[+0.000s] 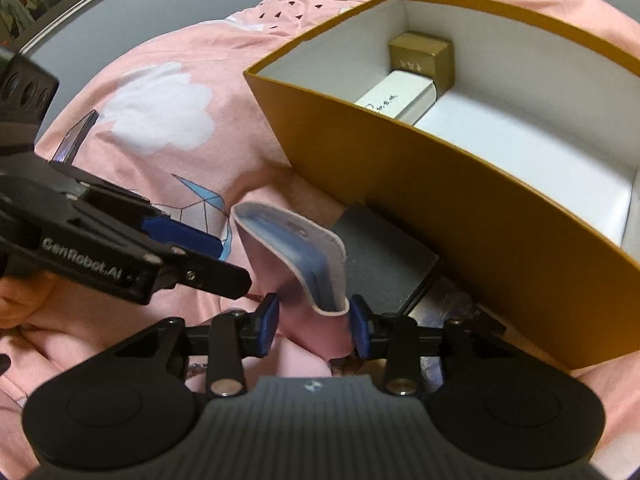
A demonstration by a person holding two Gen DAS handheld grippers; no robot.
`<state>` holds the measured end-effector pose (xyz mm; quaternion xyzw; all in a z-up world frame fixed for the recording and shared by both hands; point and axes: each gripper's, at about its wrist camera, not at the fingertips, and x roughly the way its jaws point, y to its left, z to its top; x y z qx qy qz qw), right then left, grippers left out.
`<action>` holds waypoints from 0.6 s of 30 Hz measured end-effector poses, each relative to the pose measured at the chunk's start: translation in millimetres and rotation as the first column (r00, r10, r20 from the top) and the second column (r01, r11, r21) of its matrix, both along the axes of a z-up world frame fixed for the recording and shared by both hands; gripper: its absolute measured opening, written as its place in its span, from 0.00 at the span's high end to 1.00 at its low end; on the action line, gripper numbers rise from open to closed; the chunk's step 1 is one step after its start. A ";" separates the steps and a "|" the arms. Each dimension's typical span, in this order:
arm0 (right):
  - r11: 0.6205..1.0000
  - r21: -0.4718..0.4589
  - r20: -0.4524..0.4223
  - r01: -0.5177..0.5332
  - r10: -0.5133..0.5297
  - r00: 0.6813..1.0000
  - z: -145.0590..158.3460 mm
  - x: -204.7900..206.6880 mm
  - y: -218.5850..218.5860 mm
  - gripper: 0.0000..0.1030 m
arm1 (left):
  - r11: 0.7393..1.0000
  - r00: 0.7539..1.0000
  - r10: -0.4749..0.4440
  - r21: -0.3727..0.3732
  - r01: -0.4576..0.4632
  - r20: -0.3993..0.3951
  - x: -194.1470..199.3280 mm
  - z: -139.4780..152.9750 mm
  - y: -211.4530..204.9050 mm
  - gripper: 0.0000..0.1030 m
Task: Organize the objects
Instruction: 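Grasp the pink wallet with the right tool and lift it, then grasp the pink pouch with the left tool while the right tool holds the wallet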
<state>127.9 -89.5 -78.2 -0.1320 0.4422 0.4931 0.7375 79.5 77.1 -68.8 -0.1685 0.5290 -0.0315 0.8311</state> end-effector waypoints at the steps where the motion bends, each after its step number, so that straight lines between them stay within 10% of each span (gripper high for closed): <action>1: 1.000 0.002 0.009 0.000 0.000 1.000 2.0 -1.6 -0.9 0.66 | 1.000 1.000 -0.004 -0.003 0.004 0.001 -0.6 1.0 -0.2 0.44; 12: 0.995 0.073 0.144 0.068 -0.078 0.986 42.5 -20.1 -25.6 0.77 | 0.992 0.990 -0.128 0.010 0.128 0.061 -24.8 33.1 -4.3 0.44; 18: 0.983 0.090 0.173 0.157 -0.171 0.970 60.5 -20.1 -50.0 0.78 | 0.947 0.948 -0.316 0.079 0.311 0.049 -51.0 47.7 -12.4 0.44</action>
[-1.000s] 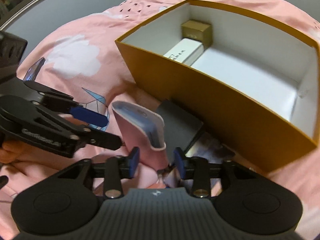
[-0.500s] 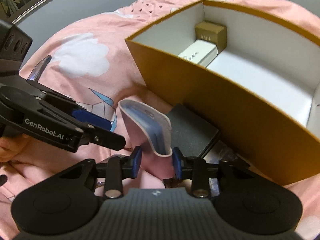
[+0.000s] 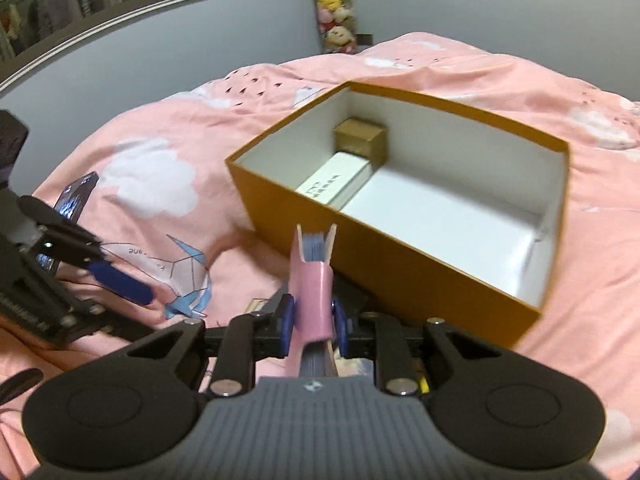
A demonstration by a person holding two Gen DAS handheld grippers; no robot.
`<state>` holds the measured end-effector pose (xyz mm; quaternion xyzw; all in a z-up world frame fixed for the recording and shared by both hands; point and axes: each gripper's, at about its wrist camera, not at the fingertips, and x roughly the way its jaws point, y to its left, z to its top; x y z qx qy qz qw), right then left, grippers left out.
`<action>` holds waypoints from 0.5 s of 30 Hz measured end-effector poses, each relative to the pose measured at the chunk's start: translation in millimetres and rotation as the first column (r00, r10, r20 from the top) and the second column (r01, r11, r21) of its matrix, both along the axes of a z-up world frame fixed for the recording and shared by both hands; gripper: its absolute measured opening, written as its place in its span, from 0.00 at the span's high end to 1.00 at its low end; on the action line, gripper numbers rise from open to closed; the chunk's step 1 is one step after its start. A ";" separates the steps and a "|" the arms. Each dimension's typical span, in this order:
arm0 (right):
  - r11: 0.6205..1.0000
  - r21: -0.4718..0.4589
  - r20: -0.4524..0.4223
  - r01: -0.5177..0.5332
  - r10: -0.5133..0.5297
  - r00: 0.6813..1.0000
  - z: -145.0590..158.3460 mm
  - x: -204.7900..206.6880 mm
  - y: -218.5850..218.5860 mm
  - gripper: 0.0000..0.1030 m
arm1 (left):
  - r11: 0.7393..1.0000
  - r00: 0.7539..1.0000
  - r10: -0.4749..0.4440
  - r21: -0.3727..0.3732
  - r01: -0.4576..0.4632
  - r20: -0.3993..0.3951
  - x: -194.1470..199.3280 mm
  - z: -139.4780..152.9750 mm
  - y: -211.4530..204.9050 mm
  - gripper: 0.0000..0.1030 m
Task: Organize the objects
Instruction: 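Grasp the pink pouch with the left tool while the right tool holds the wallet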
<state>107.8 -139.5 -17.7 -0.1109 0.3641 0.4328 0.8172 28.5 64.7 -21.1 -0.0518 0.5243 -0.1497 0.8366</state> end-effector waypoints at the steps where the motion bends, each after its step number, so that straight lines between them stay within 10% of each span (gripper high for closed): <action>1: 1.000 0.001 -0.001 0.009 -0.009 1.000 0.8 -1.2 -3.8 0.78 | 0.999 0.999 -0.035 0.006 0.035 -0.009 -3.9 0.2 -2.1 0.44; 8: 0.996 0.042 -0.029 0.080 -0.079 0.996 0.3 -5.9 -29.3 0.78 | 0.974 0.979 -0.199 0.104 0.203 -0.043 -19.1 -6.9 -28.1 0.40; 15: 0.989 0.064 -0.022 0.130 -0.129 0.991 4.0 -8.5 -38.7 0.78 | 0.983 0.991 -0.137 0.126 0.135 0.011 -5.7 -16.3 -45.0 0.43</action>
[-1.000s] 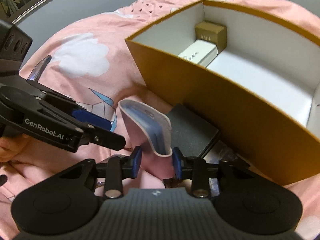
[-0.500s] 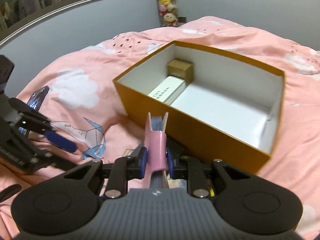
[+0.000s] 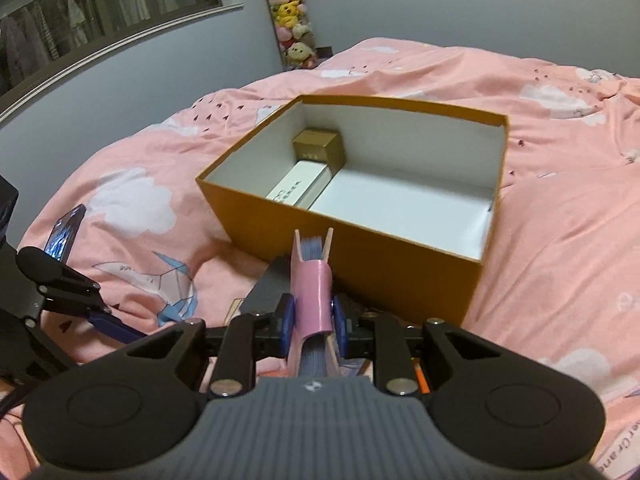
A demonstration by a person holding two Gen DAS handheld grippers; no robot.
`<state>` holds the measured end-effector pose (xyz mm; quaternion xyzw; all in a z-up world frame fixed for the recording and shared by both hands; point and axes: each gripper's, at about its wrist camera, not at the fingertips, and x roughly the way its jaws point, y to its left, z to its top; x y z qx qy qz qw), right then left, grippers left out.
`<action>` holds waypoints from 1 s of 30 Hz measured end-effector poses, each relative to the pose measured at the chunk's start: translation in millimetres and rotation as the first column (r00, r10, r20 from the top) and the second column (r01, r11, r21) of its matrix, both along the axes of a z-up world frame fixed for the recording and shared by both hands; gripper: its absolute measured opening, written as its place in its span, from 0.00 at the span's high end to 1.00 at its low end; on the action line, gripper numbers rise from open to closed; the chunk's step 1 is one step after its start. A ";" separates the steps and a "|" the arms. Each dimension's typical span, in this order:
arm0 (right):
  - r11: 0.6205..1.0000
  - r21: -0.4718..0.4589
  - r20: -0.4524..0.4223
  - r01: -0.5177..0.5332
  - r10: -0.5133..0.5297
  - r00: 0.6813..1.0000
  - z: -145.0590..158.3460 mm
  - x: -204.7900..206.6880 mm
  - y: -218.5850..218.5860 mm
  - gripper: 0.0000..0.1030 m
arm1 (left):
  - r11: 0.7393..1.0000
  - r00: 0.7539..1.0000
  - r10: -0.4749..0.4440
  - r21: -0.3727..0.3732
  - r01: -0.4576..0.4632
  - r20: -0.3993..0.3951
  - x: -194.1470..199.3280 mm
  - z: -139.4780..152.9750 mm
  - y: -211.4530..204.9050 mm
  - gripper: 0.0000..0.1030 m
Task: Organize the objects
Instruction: 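Grasp the pink pouch with the left tool while the right tool holds the wallet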
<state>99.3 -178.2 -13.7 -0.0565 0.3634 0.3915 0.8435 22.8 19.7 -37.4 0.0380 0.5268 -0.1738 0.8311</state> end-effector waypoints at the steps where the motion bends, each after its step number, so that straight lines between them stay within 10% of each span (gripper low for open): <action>1: 1.000 -0.002 0.009 0.010 -0.010 1.000 1.0 -0.4 -1.9 0.78 | 1.000 1.000 0.014 -0.018 -0.013 0.007 2.8 1.2 0.8 0.45; 13: 0.997 0.037 -0.025 0.062 -0.061 0.998 -8.2 11.6 -9.1 0.79 | 0.916 0.927 0.372 -0.178 -0.360 0.041 45.9 -13.4 35.0 0.41; 21: 0.996 0.024 -0.081 0.084 -0.082 0.993 -23.6 21.7 -3.8 0.78 | 0.926 0.946 0.324 -0.213 -0.312 0.019 30.0 -10.6 34.1 0.19; 30: 0.996 0.013 -0.111 0.094 -0.092 0.990 -31.6 27.6 -5.2 0.78 | 0.898 0.918 0.393 -0.198 -0.394 -0.046 58.2 -38.8 34.0 0.35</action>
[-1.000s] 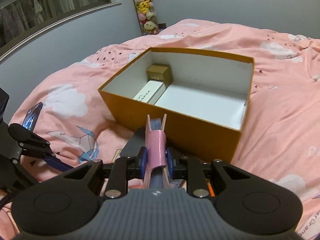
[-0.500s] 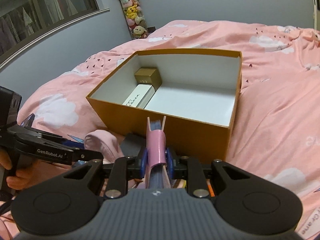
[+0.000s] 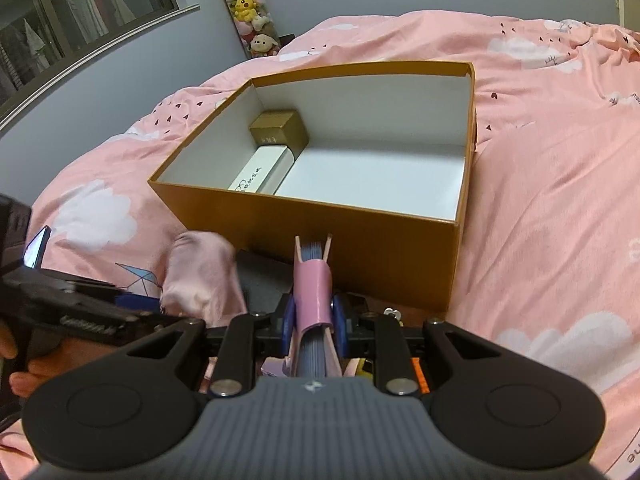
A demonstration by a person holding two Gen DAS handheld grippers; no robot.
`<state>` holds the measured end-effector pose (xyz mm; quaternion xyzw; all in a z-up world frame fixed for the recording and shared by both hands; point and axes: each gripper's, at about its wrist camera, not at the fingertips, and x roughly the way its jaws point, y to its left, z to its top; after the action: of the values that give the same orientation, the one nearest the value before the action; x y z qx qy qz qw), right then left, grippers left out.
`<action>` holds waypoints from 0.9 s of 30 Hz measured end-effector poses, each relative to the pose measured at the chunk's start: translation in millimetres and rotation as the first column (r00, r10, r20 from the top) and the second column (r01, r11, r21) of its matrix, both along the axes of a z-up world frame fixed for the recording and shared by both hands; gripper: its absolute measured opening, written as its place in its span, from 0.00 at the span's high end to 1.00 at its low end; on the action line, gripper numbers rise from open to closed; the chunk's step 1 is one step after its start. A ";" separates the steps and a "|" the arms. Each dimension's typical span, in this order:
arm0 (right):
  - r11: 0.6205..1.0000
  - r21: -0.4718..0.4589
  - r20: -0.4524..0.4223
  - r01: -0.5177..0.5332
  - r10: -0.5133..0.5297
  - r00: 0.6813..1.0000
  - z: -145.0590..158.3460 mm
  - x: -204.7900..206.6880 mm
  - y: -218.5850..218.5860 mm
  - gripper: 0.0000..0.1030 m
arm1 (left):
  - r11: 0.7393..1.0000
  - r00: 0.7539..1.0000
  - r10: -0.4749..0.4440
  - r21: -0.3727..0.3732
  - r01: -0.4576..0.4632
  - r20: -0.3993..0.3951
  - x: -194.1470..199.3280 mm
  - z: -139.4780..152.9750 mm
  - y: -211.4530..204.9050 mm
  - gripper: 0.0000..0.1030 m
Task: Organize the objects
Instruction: 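Grasp the pink pouch with the left tool while the right tool holds the wallet, then lower the pink wallet into the orange box with the right tool while the left tool carries the pouch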
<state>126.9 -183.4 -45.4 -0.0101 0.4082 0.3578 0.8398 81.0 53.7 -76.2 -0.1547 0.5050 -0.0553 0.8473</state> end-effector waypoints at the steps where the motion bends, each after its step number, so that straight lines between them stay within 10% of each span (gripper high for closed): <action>1: 1.000 -0.001 -0.003 0.000 0.000 1.000 -0.6 0.9 0.4 0.78 | 1.000 1.000 0.012 -0.009 -0.012 0.001 1.2 -1.3 0.3 0.43; 8: 1.000 -0.018 0.002 -0.012 0.012 1.000 0.2 -2.0 4.8 0.79 | 0.997 0.997 0.072 -0.036 -0.071 0.025 -8.0 3.4 8.0 0.81; 27: 0.994 0.090 0.168 -0.054 0.038 0.985 89.0 -23.5 -7.9 0.79 | 0.996 0.961 0.064 -0.076 -0.045 0.268 -29.0 94.8 5.3 0.86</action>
<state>103.4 -191.2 43.6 -0.0096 0.3189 0.3939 0.8620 52.0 59.0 18.6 -0.1888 0.3781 -0.0698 0.9036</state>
